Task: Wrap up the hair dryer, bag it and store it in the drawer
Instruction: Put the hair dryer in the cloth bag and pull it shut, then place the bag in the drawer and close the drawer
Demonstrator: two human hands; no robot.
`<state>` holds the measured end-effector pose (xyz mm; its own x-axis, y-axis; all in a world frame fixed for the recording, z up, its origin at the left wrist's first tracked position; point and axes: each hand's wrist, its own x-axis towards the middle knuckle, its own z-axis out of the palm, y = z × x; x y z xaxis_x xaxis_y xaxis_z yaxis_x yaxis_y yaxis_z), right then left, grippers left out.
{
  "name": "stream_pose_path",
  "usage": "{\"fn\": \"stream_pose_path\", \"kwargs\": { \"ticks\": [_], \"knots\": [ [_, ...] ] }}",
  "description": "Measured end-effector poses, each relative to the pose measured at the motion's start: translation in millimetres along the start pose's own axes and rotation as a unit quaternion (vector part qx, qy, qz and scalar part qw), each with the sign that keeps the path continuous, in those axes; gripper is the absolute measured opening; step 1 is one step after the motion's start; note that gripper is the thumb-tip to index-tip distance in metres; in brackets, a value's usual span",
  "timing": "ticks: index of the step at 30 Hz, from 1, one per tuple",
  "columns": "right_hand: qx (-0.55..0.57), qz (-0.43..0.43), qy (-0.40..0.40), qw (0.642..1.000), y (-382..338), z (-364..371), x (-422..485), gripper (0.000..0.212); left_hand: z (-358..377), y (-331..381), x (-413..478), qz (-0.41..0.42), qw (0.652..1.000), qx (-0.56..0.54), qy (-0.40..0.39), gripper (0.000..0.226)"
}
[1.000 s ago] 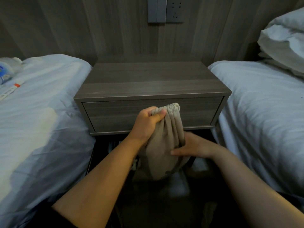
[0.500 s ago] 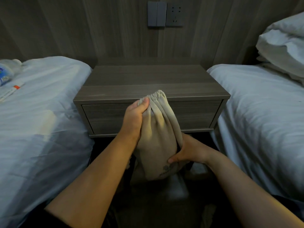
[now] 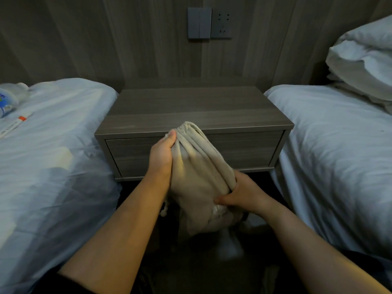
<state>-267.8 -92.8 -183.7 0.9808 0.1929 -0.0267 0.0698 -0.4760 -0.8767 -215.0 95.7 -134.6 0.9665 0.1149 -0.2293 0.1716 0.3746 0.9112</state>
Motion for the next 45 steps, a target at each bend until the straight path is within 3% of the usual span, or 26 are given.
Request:
{"fn": "stream_pose_path", "kwargs": {
  "ticks": [3, 6, 9, 16, 17, 18, 20, 21, 24, 25, 27, 32, 39, 41, 43, 45],
  "knots": [
    [0.011, -0.016, 0.054, 0.998, -4, -14, 0, 0.063, -7, -4, 10, -0.066, 0.997, 0.026, 0.019, 0.03],
    [0.025, -0.049, 0.08, 0.995, -10, -27, -1, 0.079, -15, -14, 17, -0.158, 0.982, 0.096, -0.034, 0.036],
    [0.036, -0.071, 0.093, 0.992, -14, -35, -4, 0.096, -12, -20, 15, -0.208, 0.959, 0.181, -0.065, 0.014],
    [-0.048, -0.087, 0.104, 0.99, -22, -46, -11, 0.063, 7, -19, 7, -0.24, 0.858, 0.44, -0.116, 0.027],
    [-0.053, -0.083, 0.109, 0.989, -21, -47, -11, 0.061, 8, -18, 6, -0.22, 0.849, 0.464, -0.122, 0.026],
    [-0.057, -0.079, 0.112, 0.989, -20, -49, -11, 0.058, 6, -21, 10, -0.164, 0.867, 0.454, -0.12, 0.022],
    [-0.063, -0.064, 0.121, 0.989, -19, -55, -11, 0.054, -5, -30, 21, 0.025, 0.914, 0.393, -0.097, 0.011],
    [-0.06, -0.056, 0.127, 0.988, -18, -59, -11, 0.054, -12, -33, 22, 0.113, 0.901, 0.411, -0.078, 0.013],
    [-0.06, -0.029, 0.148, 0.987, -16, -68, -12, 0.056, -20, -43, 27, 0.268, 0.773, 0.571, -0.064, 0.025],
    [-0.063, -0.022, 0.148, 0.987, -15, -70, -12, 0.056, -21, -46, 28, 0.275, 0.744, 0.604, -0.081, 0.026],
    [-0.068, -0.018, 0.144, 0.987, -15, -71, -12, 0.055, -19, -47, 27, 0.253, 0.735, 0.621, -0.107, 0.027],
    [-0.049, -0.003, 0.169, 0.984, -14, -74, -15, 0.053, -12, -37, 23, 0.171, 0.807, 0.557, -0.1, 0.043],
    [0.079, -0.024, 0.183, 0.98, -22, -82, -28, 0.044, -11, -19, 9, 0.135, 0.793, 0.582, -0.12, 0.051],
    [0.099, -0.026, 0.176, 0.979, -24, -81, -31, 0.043, -16, -15, 3, 0.216, 0.776, 0.586, -0.087, 0.048],
    [0.113, -0.025, 0.161, 0.98, -26, -79, -32, 0.042, -23, -6, -7, 0.377, 0.731, 0.569, -0.01, 0.039],
    [0.133, -0.025, 0.148, 0.98, -30, -76, -33, 0.042, -27, 6, -16, 0.462, 0.684, 0.564, 0.028, 0.033]
  ]
}}
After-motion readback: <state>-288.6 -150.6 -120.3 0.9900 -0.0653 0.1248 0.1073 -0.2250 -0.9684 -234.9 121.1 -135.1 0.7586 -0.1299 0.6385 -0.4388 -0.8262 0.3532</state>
